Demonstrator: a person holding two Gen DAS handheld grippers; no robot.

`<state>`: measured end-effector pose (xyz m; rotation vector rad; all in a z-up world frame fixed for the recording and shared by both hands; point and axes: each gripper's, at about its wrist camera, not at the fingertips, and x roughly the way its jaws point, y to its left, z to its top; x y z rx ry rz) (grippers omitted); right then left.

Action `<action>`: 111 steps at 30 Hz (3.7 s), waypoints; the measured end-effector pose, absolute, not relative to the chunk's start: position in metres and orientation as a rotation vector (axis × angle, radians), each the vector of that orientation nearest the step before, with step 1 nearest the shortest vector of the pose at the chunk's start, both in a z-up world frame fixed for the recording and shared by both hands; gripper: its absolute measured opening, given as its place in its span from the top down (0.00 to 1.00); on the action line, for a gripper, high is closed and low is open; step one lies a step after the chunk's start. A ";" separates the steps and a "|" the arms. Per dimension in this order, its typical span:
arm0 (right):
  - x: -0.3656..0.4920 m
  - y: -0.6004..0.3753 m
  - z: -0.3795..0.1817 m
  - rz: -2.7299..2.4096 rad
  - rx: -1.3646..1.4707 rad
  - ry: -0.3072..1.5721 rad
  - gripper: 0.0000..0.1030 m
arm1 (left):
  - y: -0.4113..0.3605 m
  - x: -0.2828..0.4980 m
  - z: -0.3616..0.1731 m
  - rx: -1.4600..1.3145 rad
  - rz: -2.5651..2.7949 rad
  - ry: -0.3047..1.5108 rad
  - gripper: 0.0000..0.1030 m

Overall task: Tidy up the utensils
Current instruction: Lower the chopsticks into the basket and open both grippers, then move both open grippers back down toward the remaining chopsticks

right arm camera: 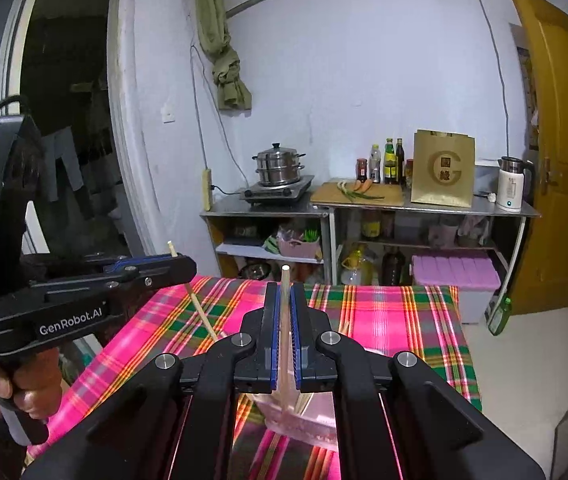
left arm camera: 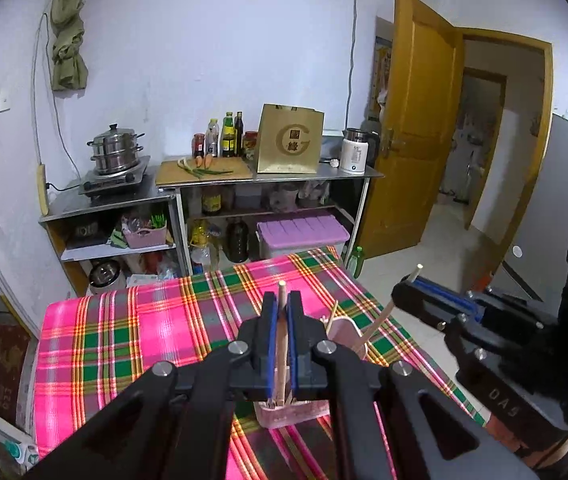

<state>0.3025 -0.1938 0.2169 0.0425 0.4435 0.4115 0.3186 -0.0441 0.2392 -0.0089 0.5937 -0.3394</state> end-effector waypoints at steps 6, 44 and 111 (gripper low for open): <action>0.326 -0.192 0.198 0.411 0.054 0.473 0.95 | -0.049 0.345 0.216 -0.010 -0.344 0.625 0.95; 0.319 -0.203 0.128 0.398 0.021 0.599 0.82 | -0.044 0.320 0.159 -0.015 -0.352 0.687 0.82; 0.220 -0.229 -0.011 0.299 0.105 0.875 0.76 | -0.059 0.236 -0.020 -0.071 -0.308 0.986 0.76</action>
